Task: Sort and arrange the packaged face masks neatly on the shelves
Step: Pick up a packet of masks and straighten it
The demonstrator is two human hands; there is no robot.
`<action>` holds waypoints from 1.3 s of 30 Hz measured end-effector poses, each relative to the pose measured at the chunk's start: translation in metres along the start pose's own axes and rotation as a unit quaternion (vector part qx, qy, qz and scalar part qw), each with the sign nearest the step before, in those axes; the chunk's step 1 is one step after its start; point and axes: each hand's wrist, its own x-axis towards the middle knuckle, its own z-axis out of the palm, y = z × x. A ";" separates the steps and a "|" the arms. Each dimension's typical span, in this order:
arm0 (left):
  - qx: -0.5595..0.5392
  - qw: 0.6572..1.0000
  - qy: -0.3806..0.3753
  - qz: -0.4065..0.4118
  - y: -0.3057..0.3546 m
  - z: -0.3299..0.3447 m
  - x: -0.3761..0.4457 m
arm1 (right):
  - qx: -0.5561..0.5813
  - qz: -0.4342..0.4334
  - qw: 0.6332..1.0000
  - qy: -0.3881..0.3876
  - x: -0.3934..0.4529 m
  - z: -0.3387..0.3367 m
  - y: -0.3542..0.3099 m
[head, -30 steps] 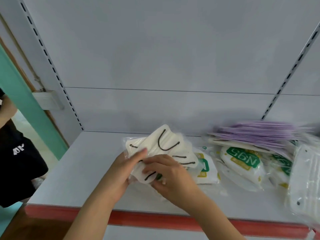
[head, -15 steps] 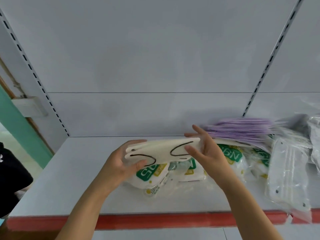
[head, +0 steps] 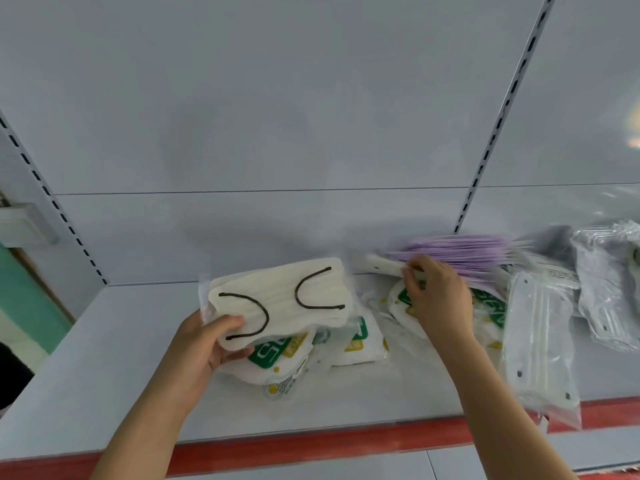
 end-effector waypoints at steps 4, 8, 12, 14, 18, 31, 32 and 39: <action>0.006 0.999 0.016 -0.030 -0.002 -0.006 0.001 | 0.078 -0.037 0.989 0.116 -0.011 -0.010 -0.033; 0.028 0.998 0.020 -0.047 -0.006 -0.007 0.001 | 0.152 -0.168 0.962 0.150 -0.031 -0.008 -0.068; -0.004 0.998 0.006 -0.070 -0.001 0.000 -0.005 | 0.233 -0.333 0.914 0.023 -0.064 0.021 -0.095; -0.077 0.992 -0.006 -0.098 0.002 0.001 -0.007 | 0.248 -0.359 0.898 -0.047 -0.079 0.039 -0.098; -0.020 0.996 -0.041 -0.083 0.005 -0.001 -0.009 | 0.258 -0.333 0.893 -0.160 -0.088 0.053 -0.100; 0.185 0.976 -0.087 0.071 0.006 -0.012 -0.005 | 0.502 0.075 0.788 -0.349 -0.031 0.000 -0.067; 0.202 0.972 -0.093 0.075 0.004 -0.011 -0.004 | 0.488 0.064 0.794 -0.358 -0.034 0.001 -0.065; 0.201 0.969 -0.085 0.116 0.000 -0.017 0.000 | 0.545 0.071 0.772 -0.319 -0.026 -0.002 -0.054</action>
